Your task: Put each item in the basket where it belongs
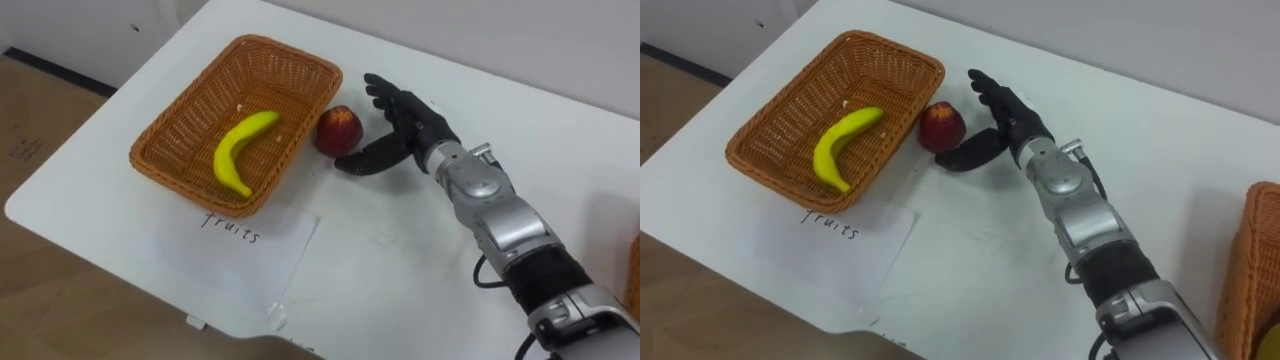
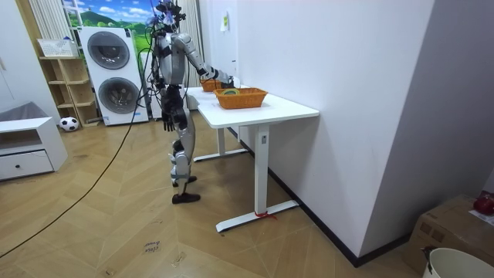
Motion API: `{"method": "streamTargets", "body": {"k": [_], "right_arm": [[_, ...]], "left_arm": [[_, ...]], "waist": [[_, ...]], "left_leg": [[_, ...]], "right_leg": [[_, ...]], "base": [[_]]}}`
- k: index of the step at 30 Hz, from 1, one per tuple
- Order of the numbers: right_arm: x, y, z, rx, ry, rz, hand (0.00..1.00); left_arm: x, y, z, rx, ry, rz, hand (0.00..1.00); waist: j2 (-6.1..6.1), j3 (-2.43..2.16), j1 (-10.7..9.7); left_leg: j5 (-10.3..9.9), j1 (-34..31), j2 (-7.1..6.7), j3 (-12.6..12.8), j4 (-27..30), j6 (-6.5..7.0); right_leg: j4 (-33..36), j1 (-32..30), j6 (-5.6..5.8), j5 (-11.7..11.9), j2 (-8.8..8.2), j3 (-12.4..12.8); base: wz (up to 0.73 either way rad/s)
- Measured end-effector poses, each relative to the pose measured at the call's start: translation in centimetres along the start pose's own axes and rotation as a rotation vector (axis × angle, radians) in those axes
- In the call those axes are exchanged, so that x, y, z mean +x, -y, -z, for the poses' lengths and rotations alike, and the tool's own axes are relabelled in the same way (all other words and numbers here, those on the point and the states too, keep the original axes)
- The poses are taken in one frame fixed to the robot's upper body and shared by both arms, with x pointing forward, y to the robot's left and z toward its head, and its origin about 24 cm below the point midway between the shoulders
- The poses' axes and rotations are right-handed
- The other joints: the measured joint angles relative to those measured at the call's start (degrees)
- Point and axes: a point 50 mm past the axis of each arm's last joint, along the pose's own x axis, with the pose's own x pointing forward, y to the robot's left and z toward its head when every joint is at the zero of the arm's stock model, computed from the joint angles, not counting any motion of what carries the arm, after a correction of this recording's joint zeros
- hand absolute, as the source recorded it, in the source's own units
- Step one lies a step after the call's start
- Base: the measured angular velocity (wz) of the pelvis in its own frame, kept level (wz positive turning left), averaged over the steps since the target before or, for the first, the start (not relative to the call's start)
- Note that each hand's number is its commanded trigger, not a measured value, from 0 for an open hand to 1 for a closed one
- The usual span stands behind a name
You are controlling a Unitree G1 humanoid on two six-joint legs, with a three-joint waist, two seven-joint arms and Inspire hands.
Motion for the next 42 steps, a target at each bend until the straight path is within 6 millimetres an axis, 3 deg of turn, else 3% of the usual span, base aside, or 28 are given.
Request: {"method": "streamTargets", "body": {"k": [16, 32, 42], "right_arm": [[0.0, -0.5, -0.1, -0.011, 0.017, -0.011, 0.00], [0.2, -1.7, -0.7, -0.015, 0.056, -0.032, 0.00], [0.3, -1.9, -0.8, -0.011, 0.060, -0.030, 0.00]], "left_arm": [[0.0, 0.0, 0.0, 0.002, 0.005, -0.003, 0.00], [0.0, 0.5, -0.1, 0.037, 0.010, -0.011, 0.00], [0.0, 0.6, -0.1, 0.037, 0.007, -0.009, 0.00]], "waist": [[0.03, 0.14, -0.05], [0.57, 0.61, -0.05], [0.73, 0.57, -0.05]], "left_leg": [[0.00, 0.11, 0.01, 0.08, -0.42, 0.00], [-0.25, 0.03, 0.53, 0.58, -0.48, -0.40], [-0.25, 0.00, 0.52, 0.64, -0.46, -0.40]], "right_leg": [[-0.06, -0.06, 0.00, 0.00, 0.02, -0.02], [-0.04, -0.41, 0.00, 0.00, 0.43, -0.01], [-0.01, -0.46, 0.00, 0.00, 0.39, -0.12]], "base": [[0.00], [0.00], [0.00]]}}
